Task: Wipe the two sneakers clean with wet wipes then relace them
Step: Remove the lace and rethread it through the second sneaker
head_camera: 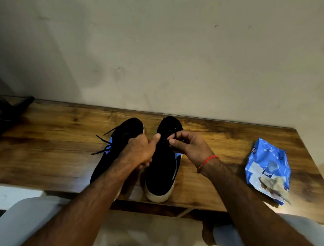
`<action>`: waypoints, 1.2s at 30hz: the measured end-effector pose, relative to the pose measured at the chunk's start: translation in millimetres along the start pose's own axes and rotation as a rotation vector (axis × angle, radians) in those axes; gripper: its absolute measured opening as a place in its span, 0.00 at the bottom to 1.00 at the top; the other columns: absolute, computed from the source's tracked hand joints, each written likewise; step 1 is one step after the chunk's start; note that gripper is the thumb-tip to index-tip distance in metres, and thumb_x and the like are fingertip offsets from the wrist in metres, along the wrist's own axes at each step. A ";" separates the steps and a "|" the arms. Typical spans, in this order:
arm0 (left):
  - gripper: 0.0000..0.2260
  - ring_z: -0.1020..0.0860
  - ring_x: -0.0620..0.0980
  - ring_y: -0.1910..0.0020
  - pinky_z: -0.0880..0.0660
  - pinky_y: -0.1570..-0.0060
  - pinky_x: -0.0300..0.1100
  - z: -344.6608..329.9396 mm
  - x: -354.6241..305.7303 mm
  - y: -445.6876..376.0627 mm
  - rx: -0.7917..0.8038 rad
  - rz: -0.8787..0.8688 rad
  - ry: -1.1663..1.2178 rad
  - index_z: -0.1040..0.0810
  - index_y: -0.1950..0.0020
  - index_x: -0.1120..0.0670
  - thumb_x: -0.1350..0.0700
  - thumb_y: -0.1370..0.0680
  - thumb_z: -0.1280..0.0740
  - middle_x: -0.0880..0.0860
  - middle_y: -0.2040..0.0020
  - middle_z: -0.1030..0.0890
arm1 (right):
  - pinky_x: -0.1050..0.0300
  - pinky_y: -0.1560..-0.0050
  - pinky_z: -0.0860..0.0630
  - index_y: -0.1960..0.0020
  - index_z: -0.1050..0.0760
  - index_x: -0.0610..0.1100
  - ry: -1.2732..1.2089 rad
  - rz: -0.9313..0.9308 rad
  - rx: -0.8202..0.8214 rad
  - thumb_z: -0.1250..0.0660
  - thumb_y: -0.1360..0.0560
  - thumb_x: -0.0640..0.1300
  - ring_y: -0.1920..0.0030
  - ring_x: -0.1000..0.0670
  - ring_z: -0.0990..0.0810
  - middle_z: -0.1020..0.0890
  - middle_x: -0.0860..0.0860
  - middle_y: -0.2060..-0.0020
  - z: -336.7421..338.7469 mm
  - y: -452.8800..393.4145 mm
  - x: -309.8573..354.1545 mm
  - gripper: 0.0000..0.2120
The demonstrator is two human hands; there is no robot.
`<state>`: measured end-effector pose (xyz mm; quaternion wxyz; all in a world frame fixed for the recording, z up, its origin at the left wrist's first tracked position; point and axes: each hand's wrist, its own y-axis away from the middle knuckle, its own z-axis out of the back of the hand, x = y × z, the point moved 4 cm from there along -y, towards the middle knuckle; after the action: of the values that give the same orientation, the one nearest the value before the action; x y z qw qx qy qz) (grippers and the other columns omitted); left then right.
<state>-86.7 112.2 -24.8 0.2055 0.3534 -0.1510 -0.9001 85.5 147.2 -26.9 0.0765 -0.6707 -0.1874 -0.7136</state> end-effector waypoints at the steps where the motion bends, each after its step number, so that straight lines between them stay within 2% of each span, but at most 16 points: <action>1: 0.24 0.18 0.49 0.63 0.24 0.68 0.40 -4.9 -0.9 -0.1 0.023 0.007 -0.005 0.24 0.43 0.54 0.34 0.18 0.45 0.54 0.56 0.17 | 0.59 0.49 0.20 0.53 0.18 0.42 0.006 0.017 0.001 0.30 0.24 0.32 0.56 0.54 0.17 0.16 0.51 0.61 -1.6 0.2 0.7 0.06; 3: 0.25 0.19 0.51 0.53 0.23 0.56 0.45 -11.9 0.2 -5.1 0.019 0.027 0.078 0.22 0.47 0.53 0.32 0.19 0.42 0.53 0.52 0.18 | 0.60 0.47 0.20 0.53 0.17 0.43 0.009 0.033 -0.001 0.30 0.25 0.32 0.53 0.55 0.16 0.14 0.52 0.59 -3.3 0.8 1.6 0.08; 5: 0.20 0.19 0.52 0.51 0.22 0.53 0.47 -17.0 2.0 -8.5 0.021 0.065 0.248 0.21 0.50 0.54 0.38 0.19 0.37 0.54 0.51 0.17 | 0.59 0.45 0.20 0.52 0.17 0.42 -0.003 0.030 0.000 0.30 0.25 0.32 0.50 0.54 0.16 0.14 0.51 0.57 -4.7 1.8 1.2 0.08; 7: 0.13 0.19 0.50 0.56 0.22 0.60 0.44 -20.5 3.1 -9.6 0.021 0.104 0.444 0.21 0.51 0.56 0.46 0.18 0.35 0.54 0.51 0.17 | 0.60 0.44 0.20 0.48 0.17 0.39 -0.003 0.014 -0.007 0.32 0.24 0.32 0.49 0.53 0.16 0.14 0.48 0.54 -5.4 1.5 -0.3 0.07; 9: 0.11 0.24 0.47 0.66 0.30 0.73 0.38 -21.4 1.8 -10.0 -0.019 0.122 0.581 0.21 0.50 0.55 0.50 0.16 0.37 0.52 0.57 0.21 | 0.60 0.46 0.21 0.48 0.17 0.39 -0.034 -0.022 -0.024 0.34 0.21 0.34 0.50 0.52 0.17 0.15 0.46 0.53 -6.0 0.3 -3.9 0.07; 10: 0.11 0.26 0.45 0.68 0.33 0.76 0.36 -21.0 1.4 -10.8 -0.047 0.137 0.657 0.21 0.47 0.55 0.50 0.15 0.39 0.51 0.59 0.22 | 0.59 0.48 0.21 0.49 0.17 0.39 -0.089 -0.054 -0.040 0.36 0.20 0.36 0.52 0.51 0.17 0.15 0.46 0.54 -6.0 -0.5 -7.1 0.08; 12: 0.13 0.25 0.46 0.66 0.34 0.75 0.37 -20.5 3.2 -15.9 -0.114 0.184 0.821 0.21 0.42 0.55 0.50 0.14 0.42 0.49 0.58 0.19 | 0.56 0.49 0.21 0.53 0.18 0.40 -0.241 -0.135 -0.087 0.39 0.18 0.38 0.53 0.49 0.19 0.16 0.45 0.55 -5.9 -1.1 -14.1 0.11; 14: 0.13 0.22 0.46 0.66 0.33 0.75 0.37 -19.6 4.9 -15.8 -0.163 0.244 0.954 0.23 0.41 0.56 0.52 0.13 0.45 0.48 0.58 0.15 | 0.55 0.48 0.20 0.55 0.21 0.38 -0.356 -0.209 -0.137 0.42 0.17 0.37 0.53 0.48 0.20 0.17 0.44 0.55 -5.3 0.1 -19.7 0.13; 19: 0.13 0.26 0.46 0.70 0.29 0.70 0.41 -24.9 11.4 -11.7 -0.260 0.315 1.060 0.28 0.53 0.54 0.53 0.13 0.46 0.50 0.65 0.23 | 0.49 0.49 0.19 0.58 0.25 0.35 -0.597 -0.340 -0.248 0.44 0.18 0.34 0.55 0.43 0.18 0.20 0.41 0.59 -4.2 2.7 -28.0 0.13; 22: 0.10 0.28 0.48 0.67 0.28 0.71 0.41 -34.2 20.9 -15.5 -0.286 0.355 1.073 0.28 0.44 0.57 0.53 0.13 0.44 0.51 0.61 0.25 | 0.42 0.41 0.23 0.61 0.28 0.35 -0.693 -0.411 -0.289 0.48 0.18 0.31 0.55 0.41 0.19 0.22 0.40 0.63 -8.5 6.3 -31.6 0.16; 24: 0.09 0.28 0.48 0.66 0.28 0.72 0.42 -35.7 23.3 -16.9 -0.257 0.366 1.053 0.28 0.41 0.57 0.54 0.13 0.44 0.52 0.60 0.26 | 0.43 0.43 0.22 0.61 0.28 0.35 -0.701 -0.443 -0.298 0.49 0.18 0.32 0.56 0.41 0.19 0.22 0.40 0.63 -8.5 8.1 -31.7 0.16; 28: 0.08 0.28 0.45 0.69 0.25 0.70 0.41 -21.3 15.4 -9.8 -0.068 0.243 0.910 0.24 0.43 0.56 0.53 0.14 0.40 0.51 0.62 0.24 | 0.49 0.54 0.19 0.54 0.24 0.36 -0.590 -0.420 -0.272 0.44 0.17 0.37 0.58 0.42 0.18 0.18 0.42 0.61 -0.8 7.3 -26.9 0.13; 30: 0.07 0.26 0.45 0.67 0.26 0.69 0.39 -8.1 7.5 -5.1 -0.081 0.096 0.849 0.22 0.45 0.56 0.54 0.16 0.36 0.51 0.60 0.22 | 0.53 0.57 0.19 0.47 0.22 0.36 -0.452 -0.355 -0.260 0.41 0.17 0.37 0.60 0.45 0.18 0.17 0.44 0.63 -1.0 4.2 -23.7 0.10; 33: 0.02 0.20 0.43 0.59 0.26 0.60 0.36 9.9 -8.7 0.8 -0.140 -0.149 0.804 0.17 0.50 0.53 0.55 0.21 0.28 0.48 0.57 0.18 | 0.60 0.57 0.24 0.41 0.21 0.39 -0.022 -0.105 -0.162 0.40 0.18 0.36 0.61 0.54 0.22 0.20 0.51 0.63 -11.5 -3.1 -6.2 0.10; 35: 0.02 0.18 0.40 0.50 0.24 0.50 0.34 11.9 -18.5 2.0 -0.101 -0.292 0.742 0.15 0.51 0.52 0.55 0.23 0.25 0.46 0.52 0.15 | 0.64 0.51 0.24 0.40 0.21 0.45 0.283 0.081 -0.010 0.37 0.19 0.38 0.55 0.59 0.20 0.18 0.56 0.56 -24.7 -4.3 4.8 0.11; 36: 0.04 0.19 0.38 0.46 0.25 0.45 0.34 10.2 -21.1 0.8 -0.093 -0.355 0.677 0.14 0.50 0.51 0.55 0.24 0.25 0.45 0.49 0.15 | 0.63 0.51 0.23 0.42 0.21 0.46 0.407 0.137 0.048 0.36 0.19 0.41 0.54 0.58 0.19 0.17 0.55 0.55 -30.0 -3.1 6.7 0.08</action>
<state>-79.5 122.9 -5.1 0.1003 0.6415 0.0300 -0.7600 55.9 139.8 -21.7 0.1769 -0.5217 -0.1391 -0.8229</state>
